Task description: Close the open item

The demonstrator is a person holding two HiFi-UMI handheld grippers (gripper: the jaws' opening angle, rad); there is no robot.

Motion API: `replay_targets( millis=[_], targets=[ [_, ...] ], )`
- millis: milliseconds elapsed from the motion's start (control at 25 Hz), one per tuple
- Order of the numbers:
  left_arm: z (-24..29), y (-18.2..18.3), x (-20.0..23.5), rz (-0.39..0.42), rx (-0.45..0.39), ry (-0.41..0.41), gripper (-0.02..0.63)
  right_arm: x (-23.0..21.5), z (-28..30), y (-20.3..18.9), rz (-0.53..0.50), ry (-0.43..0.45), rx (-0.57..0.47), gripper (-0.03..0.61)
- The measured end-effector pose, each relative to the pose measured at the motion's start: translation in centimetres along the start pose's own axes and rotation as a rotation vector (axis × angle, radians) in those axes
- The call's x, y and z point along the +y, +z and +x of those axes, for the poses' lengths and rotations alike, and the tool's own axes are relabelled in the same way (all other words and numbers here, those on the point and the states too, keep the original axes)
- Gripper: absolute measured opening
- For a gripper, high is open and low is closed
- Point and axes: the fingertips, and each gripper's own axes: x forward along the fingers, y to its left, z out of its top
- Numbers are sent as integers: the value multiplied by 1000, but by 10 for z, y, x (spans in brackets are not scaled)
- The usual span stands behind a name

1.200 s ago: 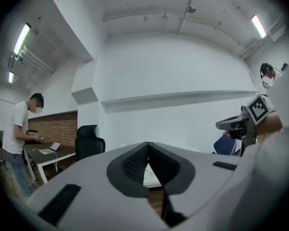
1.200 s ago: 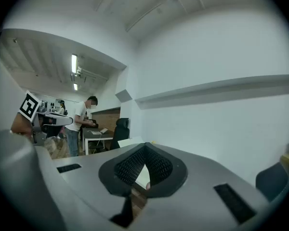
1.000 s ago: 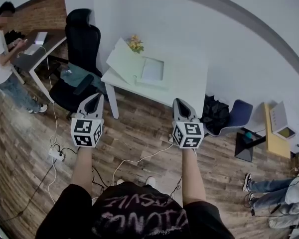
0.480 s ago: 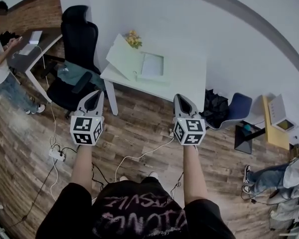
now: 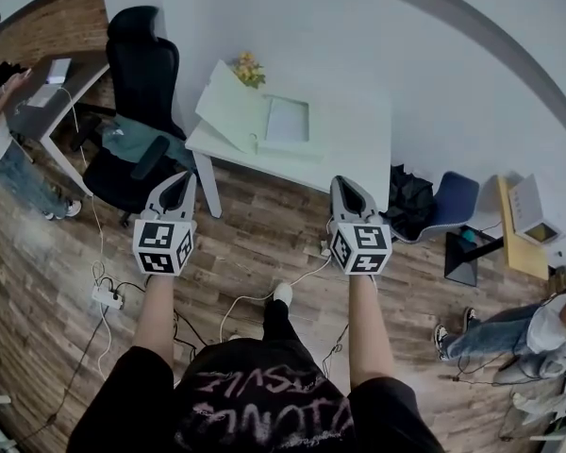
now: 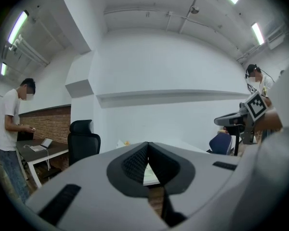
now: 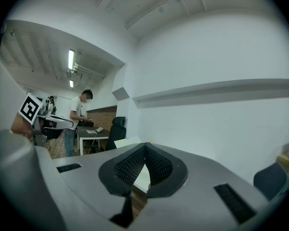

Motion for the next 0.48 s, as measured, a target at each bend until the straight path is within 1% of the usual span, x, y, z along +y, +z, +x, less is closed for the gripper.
replay_targets(
  millis=[160, 360, 480],
  targets=[
    [27, -6, 8, 1, 19, 9, 0, -13, 29, -5, 16, 8, -3, 12],
    [77, -13, 15, -3, 44, 25, 0, -47, 75, -14, 41, 15, -1, 11],
    [112, -15, 14, -1, 61, 33, 0, -68, 104, -23, 47, 31, 18, 12]
  ],
)
